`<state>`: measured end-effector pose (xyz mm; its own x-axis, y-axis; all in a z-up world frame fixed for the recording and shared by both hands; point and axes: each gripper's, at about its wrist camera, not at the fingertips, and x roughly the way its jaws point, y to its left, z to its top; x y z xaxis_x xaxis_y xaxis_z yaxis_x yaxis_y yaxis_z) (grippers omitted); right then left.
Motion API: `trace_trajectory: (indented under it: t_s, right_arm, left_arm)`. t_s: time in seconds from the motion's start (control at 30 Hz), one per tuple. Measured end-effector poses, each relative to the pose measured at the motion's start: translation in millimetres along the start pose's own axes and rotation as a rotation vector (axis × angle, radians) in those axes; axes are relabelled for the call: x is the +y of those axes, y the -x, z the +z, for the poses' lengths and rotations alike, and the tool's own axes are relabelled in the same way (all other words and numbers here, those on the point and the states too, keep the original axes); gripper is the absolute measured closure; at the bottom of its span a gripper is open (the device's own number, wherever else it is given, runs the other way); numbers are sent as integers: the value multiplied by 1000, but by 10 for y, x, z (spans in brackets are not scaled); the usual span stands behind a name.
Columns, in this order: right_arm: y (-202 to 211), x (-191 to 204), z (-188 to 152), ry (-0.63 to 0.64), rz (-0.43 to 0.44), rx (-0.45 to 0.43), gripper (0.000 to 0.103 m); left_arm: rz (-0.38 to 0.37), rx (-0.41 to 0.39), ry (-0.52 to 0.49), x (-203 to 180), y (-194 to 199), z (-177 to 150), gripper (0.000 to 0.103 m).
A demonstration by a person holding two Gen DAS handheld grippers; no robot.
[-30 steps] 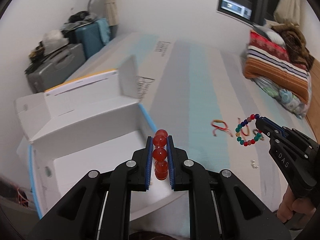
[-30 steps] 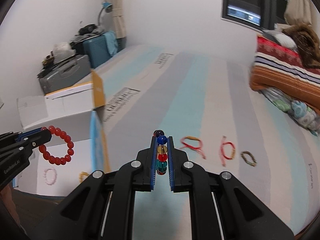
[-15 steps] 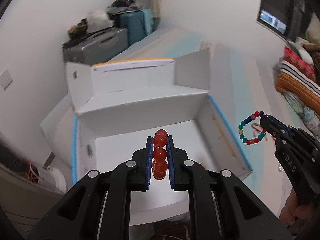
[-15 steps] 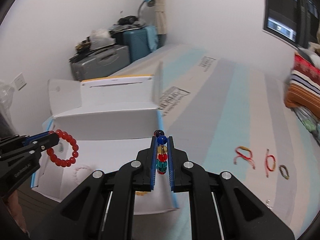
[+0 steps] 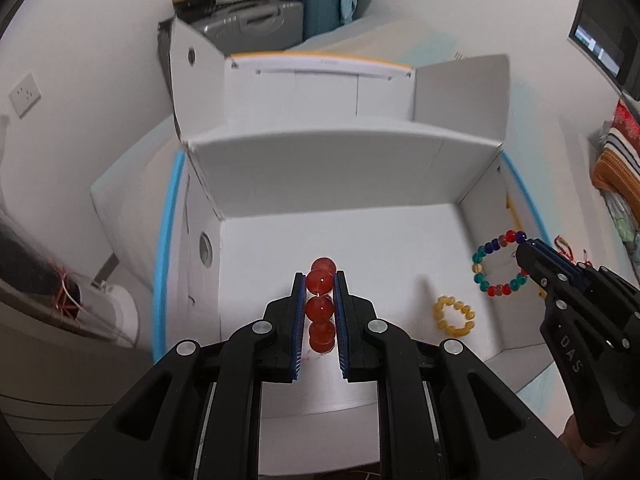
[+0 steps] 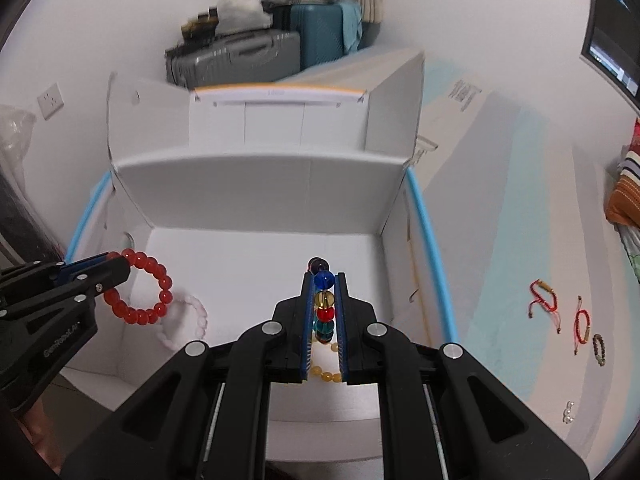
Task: Organize jewelry
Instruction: 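Open left tool releasing red bracelet while right tool releases multicolour bracelet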
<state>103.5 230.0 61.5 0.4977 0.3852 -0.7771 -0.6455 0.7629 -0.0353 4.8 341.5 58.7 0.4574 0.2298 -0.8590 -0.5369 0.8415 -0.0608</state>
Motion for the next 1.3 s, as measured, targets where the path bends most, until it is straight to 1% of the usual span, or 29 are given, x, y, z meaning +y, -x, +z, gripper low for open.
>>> trace_trajectory:
  t_s: [0.1, 0.23, 0.37, 0.4, 0.53, 0.57, 0.63, 0.67, 0.7, 0.73, 0.8, 0.83, 0.87, 0.9, 0.97, 1.0, 1.03, 1.1, 1.13, 1.2, 1.3]
  right_arm:
    - [-143, 16, -34, 3, 1, 32, 94]
    - [-315, 31, -118, 12, -6, 68, 94]
    - [-456, 41, -174, 10, -4, 118, 94]
    - [-506, 42, -188, 7, -5, 142, 94]
    - [-589, 53, -225, 1, -8, 174, 94]
    - [-603, 51, -235, -1, -4, 180, 94]
    - [-623, 55, -263, 1, -4, 189, 93]
    - [-619, 58, -271, 5, -9, 189, 91]
    - [-608, 69, -284, 13, -22, 186, 85]
    - [-593, 71, -291, 16, -31, 180, 77]
    - [-543, 59, -309, 15, -45, 162, 66]
    - [-492, 39, -316, 9, -40, 149, 63]
    - [-464, 24, -319, 6, -39, 142, 61]
    - [-414, 1, -324, 4, -42, 132, 58]
    - [-322, -72, -317, -1, -45, 116, 51]
    - [-276, -95, -314, -4, -46, 107, 46]
    - [-214, -136, -317, -8, -47, 95, 41]
    - [-139, -195, -318, -6, -59, 88, 39]
    - [-92, -243, -324, -4, -60, 88, 37]
    - [-9, -314, -335, -5, -66, 77, 33]
    - [150, -457, -371, -11, -86, 45, 26]
  left_arm:
    - [-1, 20, 10, 52, -110, -6, 90]
    - [23, 54, 9, 113, -273, -22, 90]
    - [55, 108, -25, 109, -444, -70, 90]
    - [65, 118, -36, 106, -479, -85, 90]
    - [67, 127, -33, 112, -527, -111, 90]
    - [70, 129, -36, 113, -531, -111, 88]
    - [85, 118, -42, 109, -515, -111, 87]
    - [97, 107, -47, 105, -496, -113, 87]
    - [112, 97, -60, 93, -476, -115, 87]
    - [117, 89, -64, 94, -451, -114, 85]
    - [114, 77, -57, 96, -393, -120, 73]
    - [112, 65, -53, 92, -348, -120, 71]
    - [111, 53, -52, 84, -303, -119, 65]
    - [109, 44, -53, 74, -267, -108, 57]
    - [99, 17, -48, 47, -161, -103, 47]
    - [99, 8, -48, 40, -119, -108, 42]
    - [101, -6, -49, 14, -72, -103, 39]
    - [107, -30, -51, -33, 0, -95, 30]
    - [102, -40, -49, -65, 42, -91, 27]
    - [77, -49, -43, -111, 100, -92, 20]
    - [35, -53, -43, -244, 198, -84, 16]
